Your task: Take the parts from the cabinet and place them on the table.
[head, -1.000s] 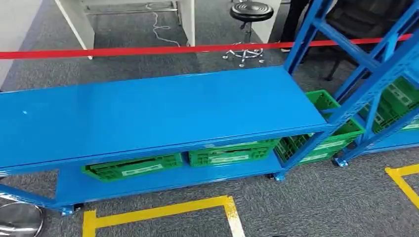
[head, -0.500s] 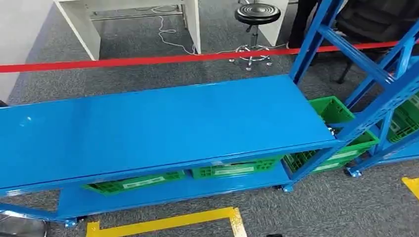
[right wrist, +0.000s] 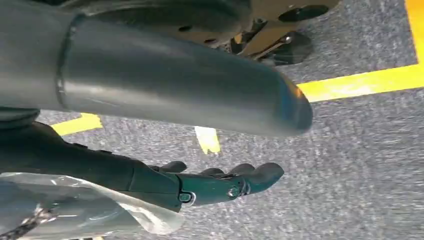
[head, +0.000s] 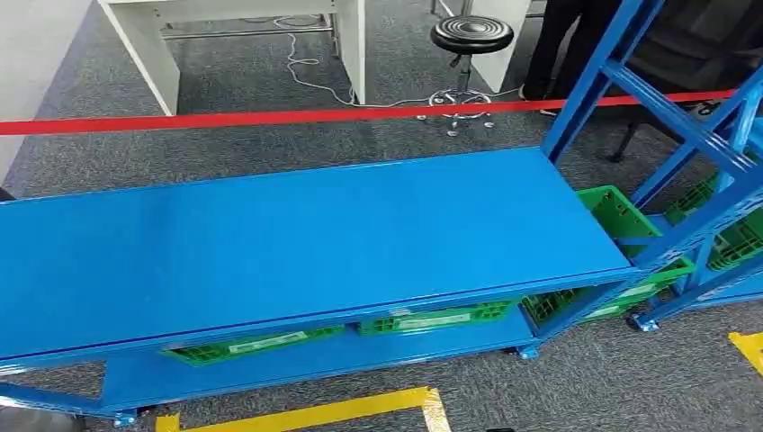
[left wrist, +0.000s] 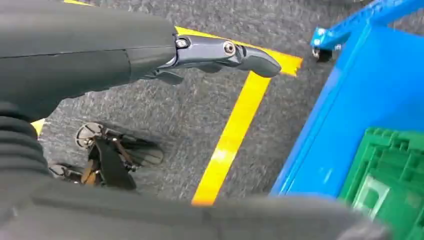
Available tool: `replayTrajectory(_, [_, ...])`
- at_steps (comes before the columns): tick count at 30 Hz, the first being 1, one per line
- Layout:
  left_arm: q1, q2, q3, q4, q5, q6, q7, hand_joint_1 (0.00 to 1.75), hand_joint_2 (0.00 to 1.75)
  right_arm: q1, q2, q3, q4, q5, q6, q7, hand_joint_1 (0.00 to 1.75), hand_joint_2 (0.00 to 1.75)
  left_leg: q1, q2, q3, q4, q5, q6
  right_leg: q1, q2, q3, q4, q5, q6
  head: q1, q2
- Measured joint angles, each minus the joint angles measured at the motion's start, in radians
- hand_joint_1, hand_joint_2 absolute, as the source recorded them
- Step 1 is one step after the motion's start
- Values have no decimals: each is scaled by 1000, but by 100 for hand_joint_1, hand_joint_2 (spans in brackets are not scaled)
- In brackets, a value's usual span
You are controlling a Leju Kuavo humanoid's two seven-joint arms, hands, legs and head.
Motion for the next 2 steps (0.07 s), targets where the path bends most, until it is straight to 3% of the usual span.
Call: replayTrajectory(2, [-2,-2,-1,0,0,5,12,0,175,0,0,0,0,0,4,-3,0,0,-1,0,0,1,-2,3,-1,0,2,-4,2,6,0,0])
